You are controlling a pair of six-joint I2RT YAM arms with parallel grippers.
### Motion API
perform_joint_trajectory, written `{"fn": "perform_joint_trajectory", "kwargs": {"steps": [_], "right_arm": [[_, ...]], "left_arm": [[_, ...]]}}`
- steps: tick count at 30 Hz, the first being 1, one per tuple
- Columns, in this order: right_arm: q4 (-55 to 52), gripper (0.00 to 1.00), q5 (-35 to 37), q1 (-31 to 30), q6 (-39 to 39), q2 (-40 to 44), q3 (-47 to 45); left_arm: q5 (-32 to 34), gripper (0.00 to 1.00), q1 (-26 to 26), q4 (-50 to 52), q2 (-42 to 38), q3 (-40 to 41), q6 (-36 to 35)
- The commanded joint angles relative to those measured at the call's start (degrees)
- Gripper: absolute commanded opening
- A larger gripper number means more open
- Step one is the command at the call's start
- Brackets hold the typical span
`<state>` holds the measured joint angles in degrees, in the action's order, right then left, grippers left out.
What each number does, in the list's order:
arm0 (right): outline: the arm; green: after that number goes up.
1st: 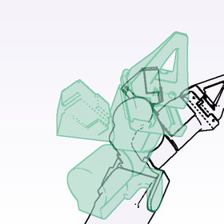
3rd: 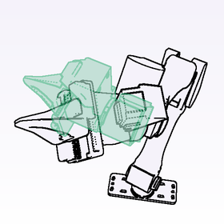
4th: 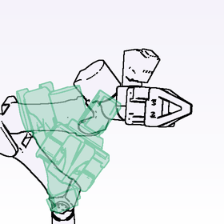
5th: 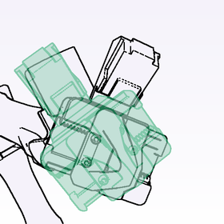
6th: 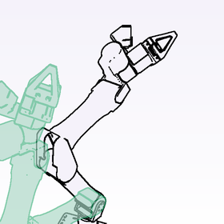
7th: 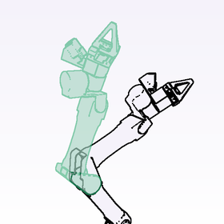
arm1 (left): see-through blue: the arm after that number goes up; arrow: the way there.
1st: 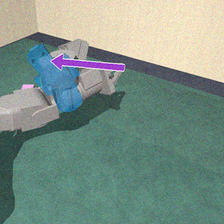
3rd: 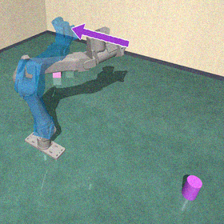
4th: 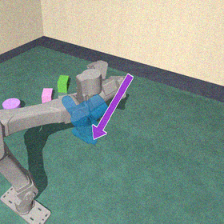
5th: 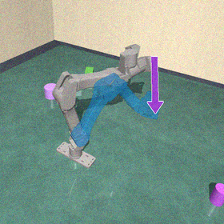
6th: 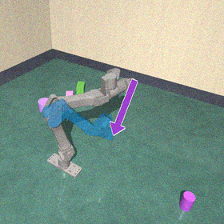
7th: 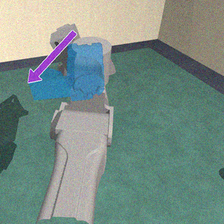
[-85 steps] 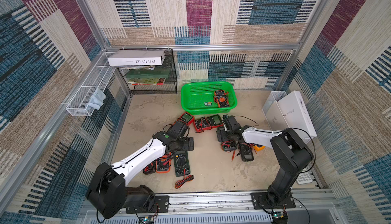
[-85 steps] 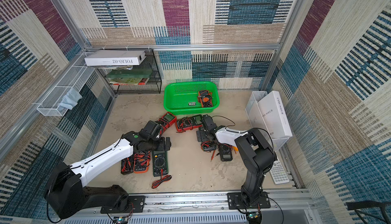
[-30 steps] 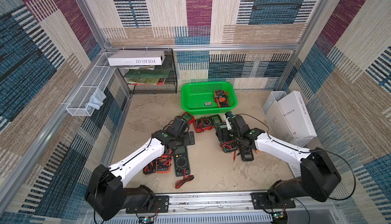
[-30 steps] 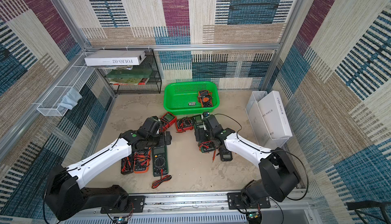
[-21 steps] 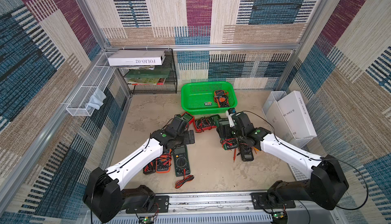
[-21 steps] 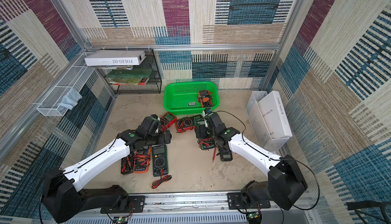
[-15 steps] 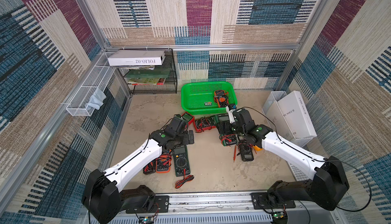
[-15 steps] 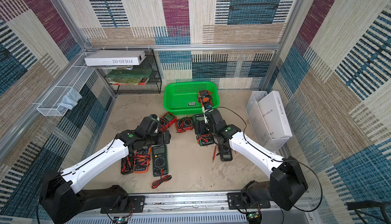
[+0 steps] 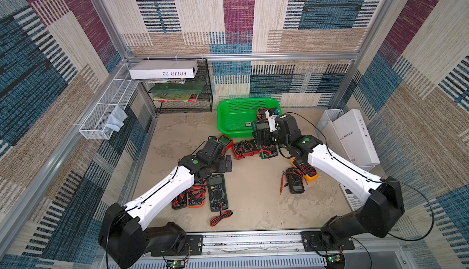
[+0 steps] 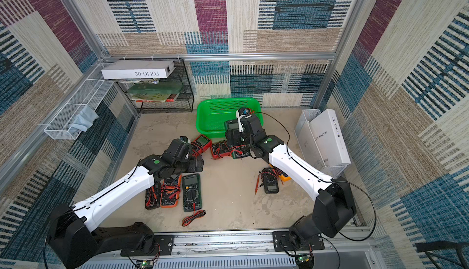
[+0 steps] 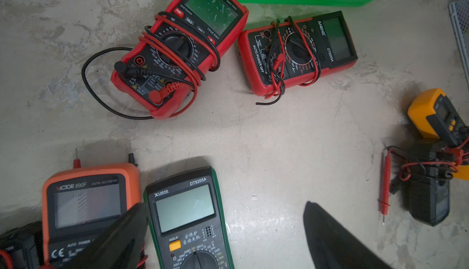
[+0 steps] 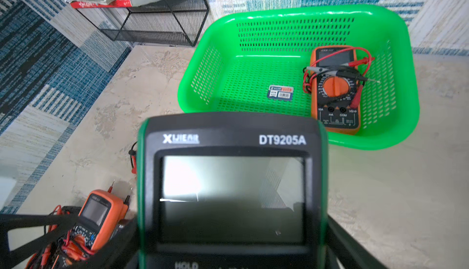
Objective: Put the multimeter into the basket
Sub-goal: Place the multimeter in the basket.
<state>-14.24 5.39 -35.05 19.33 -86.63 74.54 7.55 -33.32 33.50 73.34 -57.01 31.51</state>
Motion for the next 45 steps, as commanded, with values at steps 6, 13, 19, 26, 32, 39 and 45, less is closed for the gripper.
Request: {"fn": "perform_joint_trajectory", "kwargs": {"steps": [6,13,19,26,32,39,45], "right_arm": [[2.76,0.41,0.09,3.11,-1.32,-8.62,10.17],[3.69,0.42,1.88,4.83,-1.32,-16.47,18.53],[5.58,0.43,4.87,5.55,-1.78,-22.88,25.36],[5.46,0.44,6.74,5.96,-3.15,-34.02,36.99],[1.73,0.43,6.65,5.91,-4.11,-44.95,49.89],[-0.96,0.44,6.59,5.96,-5.86,-52.67,57.76],[-1.27,0.45,5.47,6.04,-6.29,-55.58,58.79]], "left_arm": [[2.29,1.0,0.01,-0.6,-0.2,0.72,0.4],[3.26,1.0,0.01,0.26,-1.44,2.01,-0.49],[0.88,1.0,0.02,-0.1,-1.18,2.95,-0.33],[-0.74,1.0,0.02,0.07,-1.53,3.14,-0.33],[-1.12,1.0,0.02,0.96,-2.15,2.77,-1.15],[-1.46,1.0,0.06,1.0,-3.28,3.2,-1.22],[-1.72,1.0,0.02,1.06,-3.47,3.52,-1.37]]}}
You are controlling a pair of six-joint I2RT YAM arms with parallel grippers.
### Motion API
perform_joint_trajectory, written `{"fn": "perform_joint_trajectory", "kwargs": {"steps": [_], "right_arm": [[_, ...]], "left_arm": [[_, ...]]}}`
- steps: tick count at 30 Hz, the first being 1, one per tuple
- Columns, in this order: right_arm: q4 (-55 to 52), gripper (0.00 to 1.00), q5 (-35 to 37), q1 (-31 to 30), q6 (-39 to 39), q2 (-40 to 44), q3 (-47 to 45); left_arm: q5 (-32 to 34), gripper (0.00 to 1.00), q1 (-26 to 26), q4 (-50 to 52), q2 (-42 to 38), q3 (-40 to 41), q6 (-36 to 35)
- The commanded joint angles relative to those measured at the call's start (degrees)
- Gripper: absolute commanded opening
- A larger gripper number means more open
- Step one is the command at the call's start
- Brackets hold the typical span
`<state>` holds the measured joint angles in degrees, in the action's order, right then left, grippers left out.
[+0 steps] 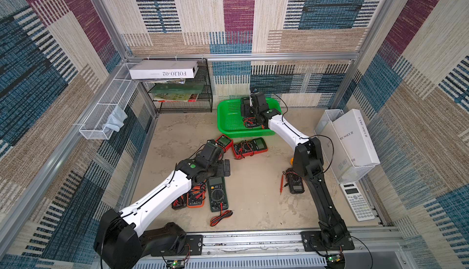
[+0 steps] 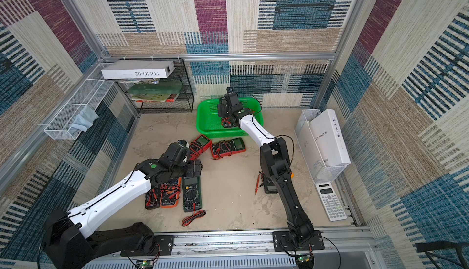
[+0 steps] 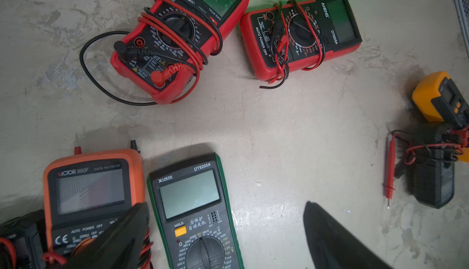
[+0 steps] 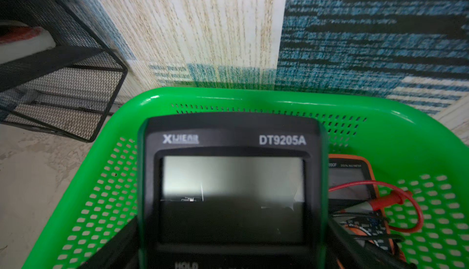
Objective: Put the multimeter into the basket
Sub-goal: Place the multimeter in the basket.
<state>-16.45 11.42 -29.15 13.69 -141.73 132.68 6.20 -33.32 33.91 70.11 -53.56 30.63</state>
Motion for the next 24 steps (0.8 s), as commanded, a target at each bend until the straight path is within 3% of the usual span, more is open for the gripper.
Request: {"fn": "perform_joint_trajectory", "kwargs": {"steps": [1,14,20,24], "right_arm": [[0.68,0.45,-0.74,0.21,-0.52,-0.92,0.62],[-2.54,0.52,-0.61,0.05,1.15,-4.3,-0.92],[-3.19,0.75,0.92,0.05,1.38,-4.79,-1.9],[-3.62,0.82,1.81,0.07,1.68,-5.33,-1.9]], "left_arm": [[-0.37,1.0,0.05,0.58,-0.3,0.2,-0.55],[-0.27,1.0,0.09,0.81,-1.55,0.83,0.17],[-0.56,1.0,0.05,0.81,-1.55,0.82,0.48],[-0.52,1.0,0.02,0.81,-1.44,0.71,0.73]]}}
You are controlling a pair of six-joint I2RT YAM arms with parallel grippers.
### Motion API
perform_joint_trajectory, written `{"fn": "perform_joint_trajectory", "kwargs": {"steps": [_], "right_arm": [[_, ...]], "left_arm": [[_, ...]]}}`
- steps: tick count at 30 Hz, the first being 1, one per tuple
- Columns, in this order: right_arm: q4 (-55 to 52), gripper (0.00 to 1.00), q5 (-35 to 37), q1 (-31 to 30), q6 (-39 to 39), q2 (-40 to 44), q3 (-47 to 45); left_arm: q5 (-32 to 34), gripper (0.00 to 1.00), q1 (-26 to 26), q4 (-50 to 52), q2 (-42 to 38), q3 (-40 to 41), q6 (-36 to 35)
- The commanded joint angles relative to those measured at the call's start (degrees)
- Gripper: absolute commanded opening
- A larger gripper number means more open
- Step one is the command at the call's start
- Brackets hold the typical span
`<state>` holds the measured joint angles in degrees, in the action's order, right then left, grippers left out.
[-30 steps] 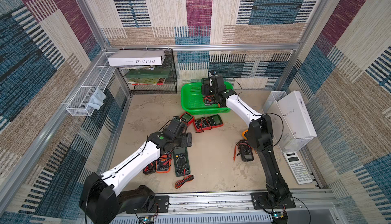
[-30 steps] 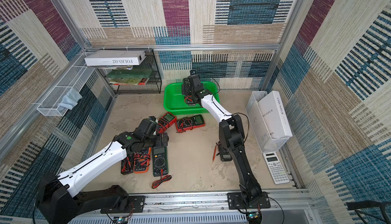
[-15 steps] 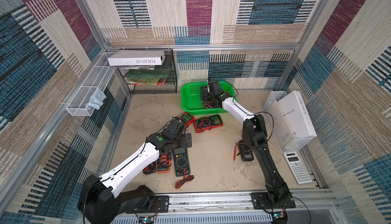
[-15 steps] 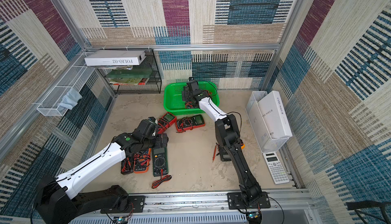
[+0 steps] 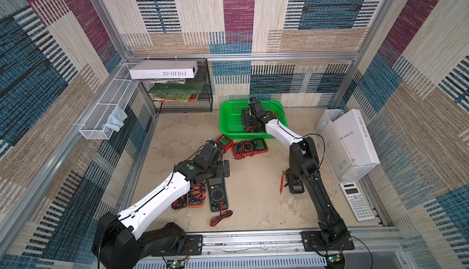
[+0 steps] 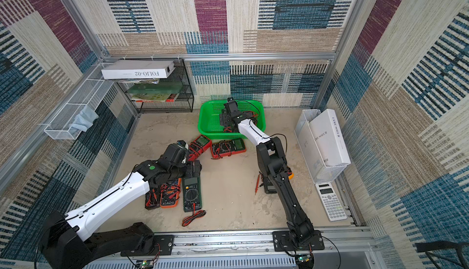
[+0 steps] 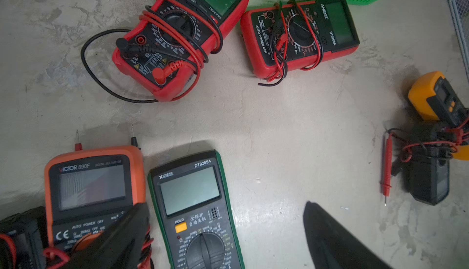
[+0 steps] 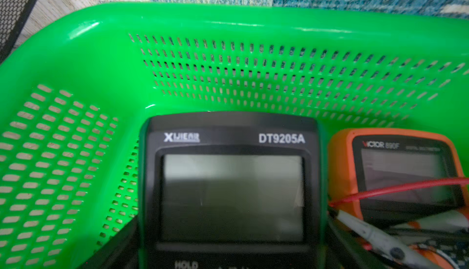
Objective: Put the multimeter into the basket
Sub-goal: Place the multimeter in the basket.
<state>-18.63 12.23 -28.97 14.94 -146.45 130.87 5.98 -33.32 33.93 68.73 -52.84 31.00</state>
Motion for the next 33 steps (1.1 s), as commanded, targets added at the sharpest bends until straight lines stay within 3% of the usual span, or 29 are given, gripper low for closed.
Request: {"fn": "perform_joint_trajectory", "kwargs": {"steps": [1,12,23,33], "right_arm": [[-1.54,0.82,1.19,-0.04,0.46,-0.72,-0.14],[-1.85,1.0,2.98,1.0,1.57,-0.52,0.1],[-2.18,1.0,2.71,0.74,1.41,4.1,-1.26],[0.61,1.0,2.6,-1.38,1.32,16.23,-11.42]], "left_arm": [[-0.32,1.0,0.02,0.78,0.0,-0.05,0.43],[-0.35,1.0,0.01,0.78,0.22,-0.25,0.57],[0.67,1.0,0.02,1.78,-0.24,-0.68,0.18],[3.63,1.0,0.04,3.15,-1.56,-1.06,-1.88]]}}
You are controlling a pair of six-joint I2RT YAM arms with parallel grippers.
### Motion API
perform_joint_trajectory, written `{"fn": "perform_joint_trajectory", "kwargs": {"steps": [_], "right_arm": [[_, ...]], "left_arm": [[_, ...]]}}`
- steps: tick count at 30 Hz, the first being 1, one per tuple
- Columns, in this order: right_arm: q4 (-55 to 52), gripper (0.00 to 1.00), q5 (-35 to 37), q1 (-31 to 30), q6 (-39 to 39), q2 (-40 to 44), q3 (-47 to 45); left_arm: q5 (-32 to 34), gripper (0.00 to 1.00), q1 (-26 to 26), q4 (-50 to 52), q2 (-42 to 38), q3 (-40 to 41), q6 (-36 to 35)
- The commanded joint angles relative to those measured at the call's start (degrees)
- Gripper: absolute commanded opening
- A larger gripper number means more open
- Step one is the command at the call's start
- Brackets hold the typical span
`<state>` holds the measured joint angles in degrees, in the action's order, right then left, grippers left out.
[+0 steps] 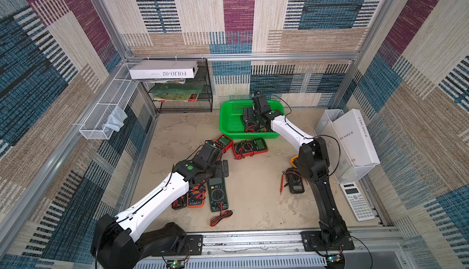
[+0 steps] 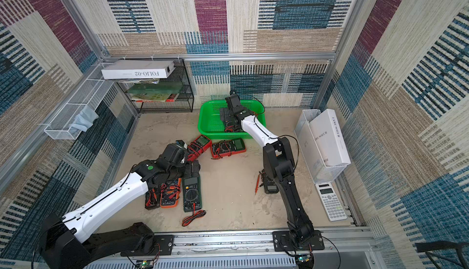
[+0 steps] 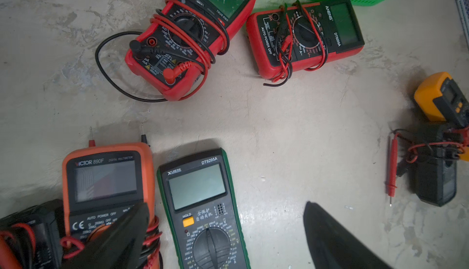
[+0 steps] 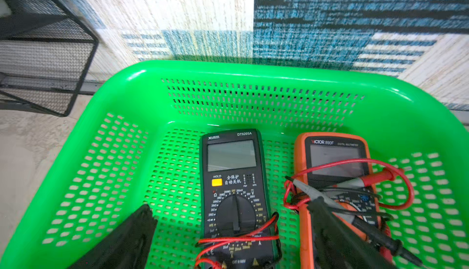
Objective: Put the multimeter into the basket
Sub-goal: Place the multimeter in the basket, then pick up the multimeter from the center of the board.
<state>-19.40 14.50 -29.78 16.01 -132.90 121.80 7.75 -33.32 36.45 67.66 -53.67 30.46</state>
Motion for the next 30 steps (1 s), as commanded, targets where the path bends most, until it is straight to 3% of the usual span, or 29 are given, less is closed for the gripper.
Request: {"fn": "perform_joint_trajectory", "kwargs": {"steps": [1,10,17,25,30], "right_arm": [[1.64,1.0,0.48,-0.84,0.31,4.02,-3.83],[9.82,1.0,-1.67,-3.28,4.24,22.22,-30.07],[15.19,1.0,-0.7,-8.37,10.67,34.74,-50.5],[16.17,1.0,5.67,-19.14,14.51,40.93,-63.35],[14.57,1.0,7.98,-22.45,17.67,43.09,-68.12]], "left_arm": [[2.15,1.0,0.11,0.64,-0.55,-0.16,-1.5],[5.56,1.0,0.19,0.38,0.15,-0.97,-3.87],[4.57,1.0,0.36,0.69,3.89,-1.9,-3.79],[-0.46,1.0,0.19,1.01,3.85,2.83,3.22],[-3.58,1.0,-0.85,1.52,1.85,7.27,8.8]]}}
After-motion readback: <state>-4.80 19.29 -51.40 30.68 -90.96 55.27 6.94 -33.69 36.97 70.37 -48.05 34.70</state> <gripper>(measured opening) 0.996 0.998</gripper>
